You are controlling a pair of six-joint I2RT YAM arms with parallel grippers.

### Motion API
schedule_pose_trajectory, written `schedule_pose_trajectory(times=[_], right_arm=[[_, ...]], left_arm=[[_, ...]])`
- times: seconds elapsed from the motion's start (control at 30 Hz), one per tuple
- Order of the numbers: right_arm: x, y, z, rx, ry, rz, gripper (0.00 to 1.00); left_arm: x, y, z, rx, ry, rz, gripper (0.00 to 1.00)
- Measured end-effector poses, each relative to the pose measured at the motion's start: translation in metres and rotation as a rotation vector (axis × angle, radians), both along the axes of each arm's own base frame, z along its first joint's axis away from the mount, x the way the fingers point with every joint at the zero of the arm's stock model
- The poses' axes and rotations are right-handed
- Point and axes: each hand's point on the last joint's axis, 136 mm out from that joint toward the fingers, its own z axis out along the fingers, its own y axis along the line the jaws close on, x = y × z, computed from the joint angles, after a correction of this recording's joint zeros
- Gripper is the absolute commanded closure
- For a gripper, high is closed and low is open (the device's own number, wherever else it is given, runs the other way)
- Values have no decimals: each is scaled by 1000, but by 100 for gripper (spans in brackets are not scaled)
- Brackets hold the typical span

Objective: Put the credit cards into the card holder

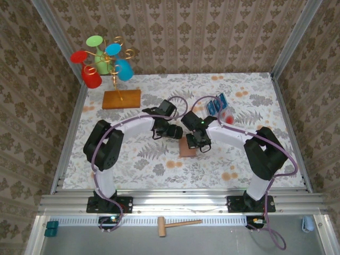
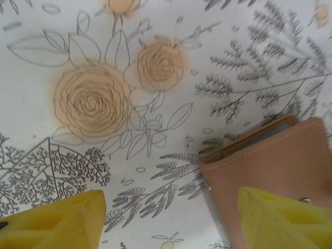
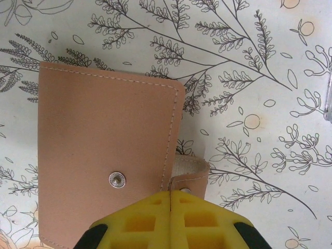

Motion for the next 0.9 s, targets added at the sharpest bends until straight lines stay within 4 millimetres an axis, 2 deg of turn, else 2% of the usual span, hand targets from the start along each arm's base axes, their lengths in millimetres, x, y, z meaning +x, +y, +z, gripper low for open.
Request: schedule_pose_trajectory(times=[0.27, 0.33, 0.47, 0.67, 0.9], right_arm=[[-2, -1, 5, 19, -13, -4, 87], [-2, -3, 7, 22, -17, -7, 81], [1, -5, 14, 36, -34, -20, 78], [2, -6, 16, 44, -44, -23, 77], [2, -6, 16, 46, -45, -24, 77]], left_arm=[[-5, -3, -5, 28, -7, -20, 31], [-7, -5, -6, 31, -9, -26, 31], [-7, -11, -8, 39, -15, -36, 31], [-4, -11, -23, 88, -10, -34, 31], [-4, -13, -24, 119, -12, -38, 32]])
